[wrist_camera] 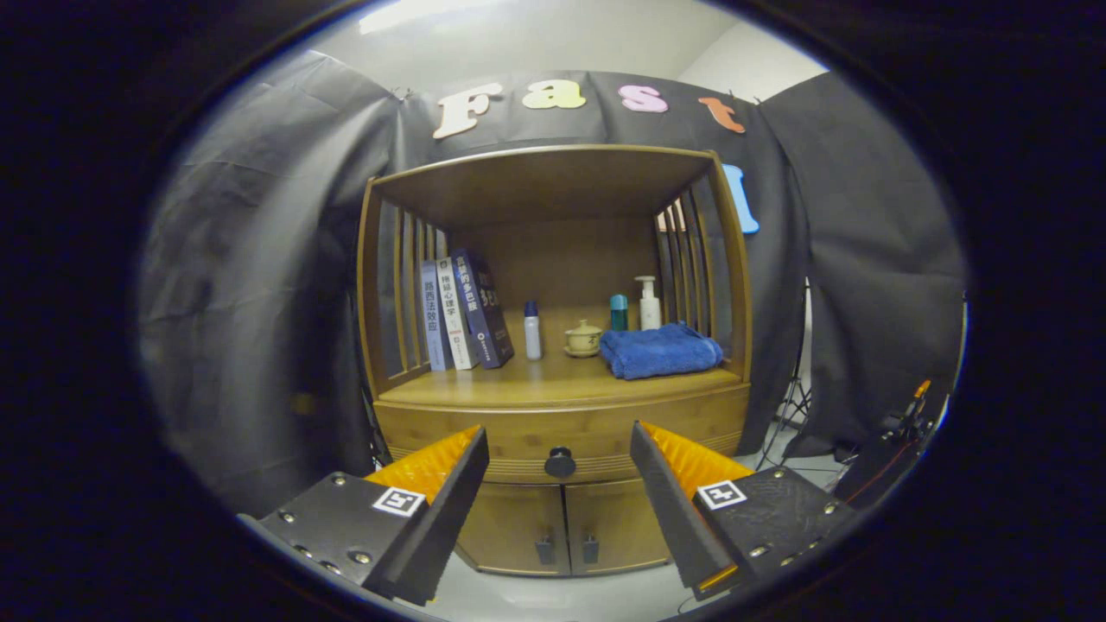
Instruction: Pull open the drawer, take out the items inside it, and place them on the countertop above the cabinet.
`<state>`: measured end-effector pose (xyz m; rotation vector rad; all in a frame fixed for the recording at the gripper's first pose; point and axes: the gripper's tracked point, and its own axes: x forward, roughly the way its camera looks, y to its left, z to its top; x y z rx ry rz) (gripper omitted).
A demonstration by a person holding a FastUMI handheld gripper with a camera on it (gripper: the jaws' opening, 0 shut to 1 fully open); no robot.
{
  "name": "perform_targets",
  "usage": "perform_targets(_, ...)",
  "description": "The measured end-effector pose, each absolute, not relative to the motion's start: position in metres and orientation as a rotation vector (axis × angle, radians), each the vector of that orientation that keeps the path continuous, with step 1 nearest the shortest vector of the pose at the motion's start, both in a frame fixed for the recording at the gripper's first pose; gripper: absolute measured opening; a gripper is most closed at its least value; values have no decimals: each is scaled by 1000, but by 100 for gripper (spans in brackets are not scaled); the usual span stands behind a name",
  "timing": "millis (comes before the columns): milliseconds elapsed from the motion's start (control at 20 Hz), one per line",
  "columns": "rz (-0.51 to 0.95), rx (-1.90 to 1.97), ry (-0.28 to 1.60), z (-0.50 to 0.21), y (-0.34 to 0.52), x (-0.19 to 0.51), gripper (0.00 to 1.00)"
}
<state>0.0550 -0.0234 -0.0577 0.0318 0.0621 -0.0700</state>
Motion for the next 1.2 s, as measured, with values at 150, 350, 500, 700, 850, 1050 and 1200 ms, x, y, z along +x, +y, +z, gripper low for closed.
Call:
perform_targets(150, -68, 19, 92, -83, -23, 85, 99)
perform_targets(350, -49, 37, 179, -132, -16, 133, 99)
perform_targets(500, -61, 61, 255, -166, -19, 166, 99)
perform_targets(700, -57, 88, 310, -197, -19, 199, 88)
perform_targets(850, -73, 83, 280, -196, -26, 205, 44)
perform_targets(1050, -72, 178, 304, -201, -26, 210, 44)
perform_targets(1200, -109, 169, 330, -205, -27, 214, 42)
